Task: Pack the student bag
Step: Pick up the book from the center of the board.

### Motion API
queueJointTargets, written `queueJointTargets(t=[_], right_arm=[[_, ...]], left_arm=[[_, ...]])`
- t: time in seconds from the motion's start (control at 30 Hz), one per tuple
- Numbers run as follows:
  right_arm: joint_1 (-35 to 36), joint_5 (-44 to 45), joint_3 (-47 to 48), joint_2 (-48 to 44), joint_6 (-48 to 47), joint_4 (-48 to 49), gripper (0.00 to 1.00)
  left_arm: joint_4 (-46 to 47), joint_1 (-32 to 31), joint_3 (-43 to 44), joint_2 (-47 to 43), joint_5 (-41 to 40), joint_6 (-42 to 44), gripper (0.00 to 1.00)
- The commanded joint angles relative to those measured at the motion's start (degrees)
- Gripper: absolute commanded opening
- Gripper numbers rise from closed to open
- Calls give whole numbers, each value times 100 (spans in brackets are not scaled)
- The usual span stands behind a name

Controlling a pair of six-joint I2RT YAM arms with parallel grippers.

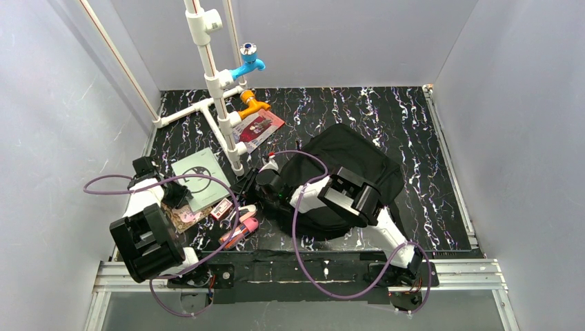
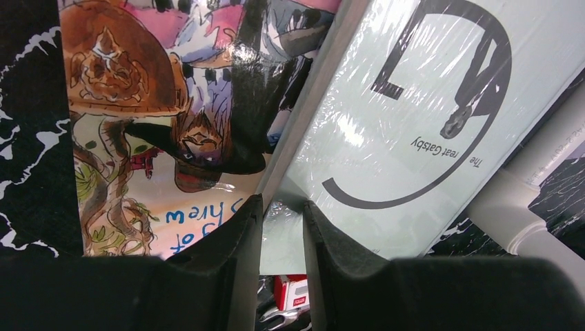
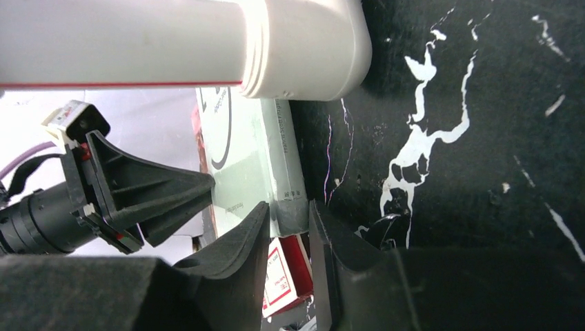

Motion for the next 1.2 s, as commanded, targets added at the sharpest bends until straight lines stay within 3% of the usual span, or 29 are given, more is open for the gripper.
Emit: queueJointTargets(t=[0.0,0.17,0.27,0.43,0.63,0.8,0.87,1.03,1.17], right_arm=[[567,-861,131,-658,-105,684,32],[581,-798,-88,-976,-578,585,28],[557,-803,-206,-1098,-737,696,29],[555,-798,-60,-1214,-1105,318,33],[632,-364,292,-1338,-1735,-445,36],[531,-269,-31,-1215,-1113,-351,58],[436,-289,-256,-1209,-939,-137,61],[180,-318,-328,-1186,-932,33,64],[2,-491,8,-901,-1113,134,57]], left_arm=[[-227,-123,-253,122,834,-96,23],[67,-129,-397,162,1380,-236,25],[310,-143,-482,396,1866,-382,10],[580,-244,-589,567,2160,-610,4],[682,-250,-666,568,2211,-767,5],[587,-253,-525,709,2156,-769,11],[604,-250,-512,755,2154,-774,11],[592,-250,-513,890,2116,-660,11],[547,-243,-511,874,2004,-662,12]])
